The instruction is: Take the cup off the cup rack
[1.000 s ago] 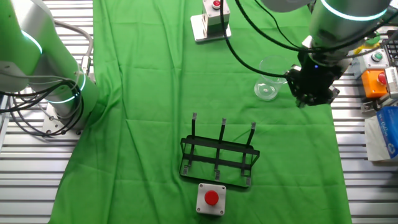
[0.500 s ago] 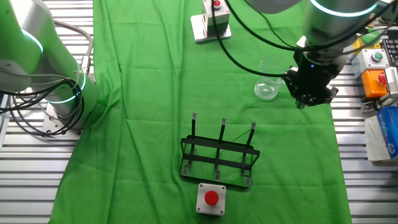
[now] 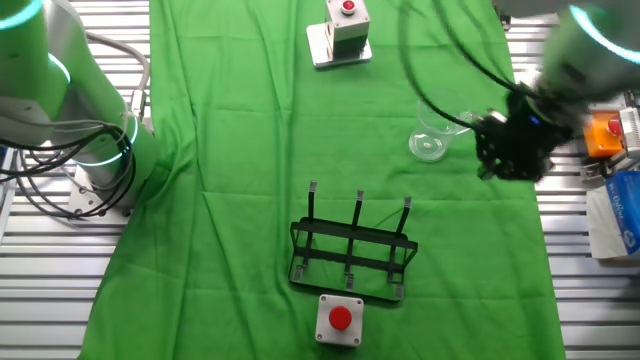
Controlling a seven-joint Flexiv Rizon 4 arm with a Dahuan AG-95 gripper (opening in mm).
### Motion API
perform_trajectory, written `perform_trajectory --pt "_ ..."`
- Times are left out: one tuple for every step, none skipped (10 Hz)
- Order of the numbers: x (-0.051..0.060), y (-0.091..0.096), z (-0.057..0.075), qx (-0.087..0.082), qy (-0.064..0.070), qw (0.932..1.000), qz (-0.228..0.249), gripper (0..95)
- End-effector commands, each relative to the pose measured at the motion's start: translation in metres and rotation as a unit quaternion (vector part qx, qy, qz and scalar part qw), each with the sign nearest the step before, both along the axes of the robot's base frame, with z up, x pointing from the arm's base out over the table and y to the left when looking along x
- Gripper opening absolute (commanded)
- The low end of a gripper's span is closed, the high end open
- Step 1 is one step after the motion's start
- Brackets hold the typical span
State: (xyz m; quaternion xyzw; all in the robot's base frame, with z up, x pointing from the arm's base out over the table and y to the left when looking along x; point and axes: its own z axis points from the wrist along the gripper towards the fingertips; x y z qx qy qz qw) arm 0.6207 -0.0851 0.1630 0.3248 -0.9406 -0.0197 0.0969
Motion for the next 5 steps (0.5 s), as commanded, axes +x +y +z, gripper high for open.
perform_trajectory --pt "0.036 -0.047 -0.014 0.053 0.089 0.9936 -0.045 0.0" --pt "0.044 -0.055 -0.015 0.051 0.088 0.9942 -0.035 0.0" --pt "0.048 -0.062 -0.013 0.048 0.087 0.9945 -0.033 0.0" --pt "0.047 -0.064 -0.013 0.027 0.080 0.9958 -0.035 0.0" --pt "0.046 -0.064 -0.012 0.005 0.060 0.9977 -0.031 0.0"
